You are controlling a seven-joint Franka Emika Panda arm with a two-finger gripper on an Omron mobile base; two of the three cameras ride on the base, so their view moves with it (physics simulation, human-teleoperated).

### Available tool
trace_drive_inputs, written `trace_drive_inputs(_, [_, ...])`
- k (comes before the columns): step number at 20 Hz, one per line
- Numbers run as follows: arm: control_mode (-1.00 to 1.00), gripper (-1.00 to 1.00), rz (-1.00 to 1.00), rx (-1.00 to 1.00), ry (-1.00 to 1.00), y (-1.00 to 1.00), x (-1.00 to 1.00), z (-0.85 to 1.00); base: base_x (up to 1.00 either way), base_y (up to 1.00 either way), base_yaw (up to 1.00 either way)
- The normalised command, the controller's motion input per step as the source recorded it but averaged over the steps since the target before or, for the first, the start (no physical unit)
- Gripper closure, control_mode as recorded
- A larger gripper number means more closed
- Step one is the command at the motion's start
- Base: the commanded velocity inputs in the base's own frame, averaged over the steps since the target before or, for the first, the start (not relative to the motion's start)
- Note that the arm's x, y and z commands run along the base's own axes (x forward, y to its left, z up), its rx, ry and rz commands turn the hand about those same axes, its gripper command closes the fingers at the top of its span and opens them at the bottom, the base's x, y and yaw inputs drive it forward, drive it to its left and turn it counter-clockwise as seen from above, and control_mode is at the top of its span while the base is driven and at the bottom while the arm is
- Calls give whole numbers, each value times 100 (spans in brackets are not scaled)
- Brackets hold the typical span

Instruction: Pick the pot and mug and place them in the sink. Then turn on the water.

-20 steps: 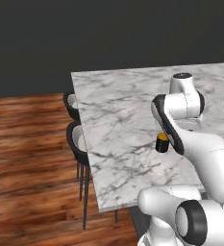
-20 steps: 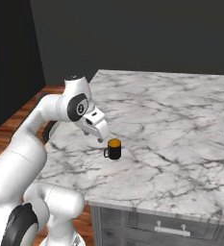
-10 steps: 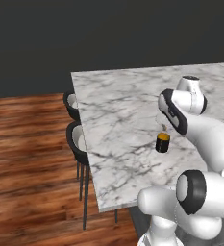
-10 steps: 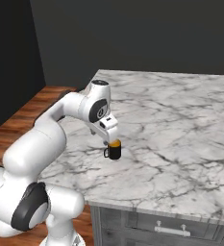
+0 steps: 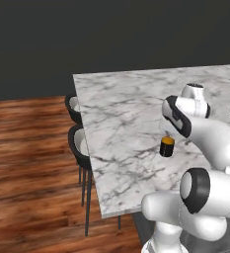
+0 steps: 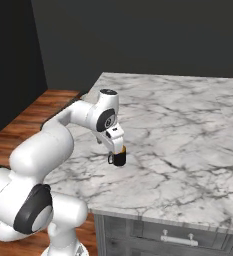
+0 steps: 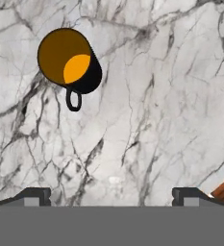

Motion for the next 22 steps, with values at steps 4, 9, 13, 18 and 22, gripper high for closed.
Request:
trace_drive_inputs(4, [-100, -100, 0, -2, -11, 0, 31, -48, 0, 0, 0])
trace_drive_inputs(9, [-100, -100, 0, -4, -8, 0, 23, -28, 0, 0, 0])
trace_drive_inputs(13, [-100, -100, -1, -3, 0, 0, 7, -7, 0, 0, 0])
trace_drive_inputs(18, [-100, -100, -2, -4, -3, 0, 0, -13, 0, 0, 0])
trace_drive_inputs(22, [-100, -100, -3, -2, -8, 0, 0, -13, 0, 0, 0])
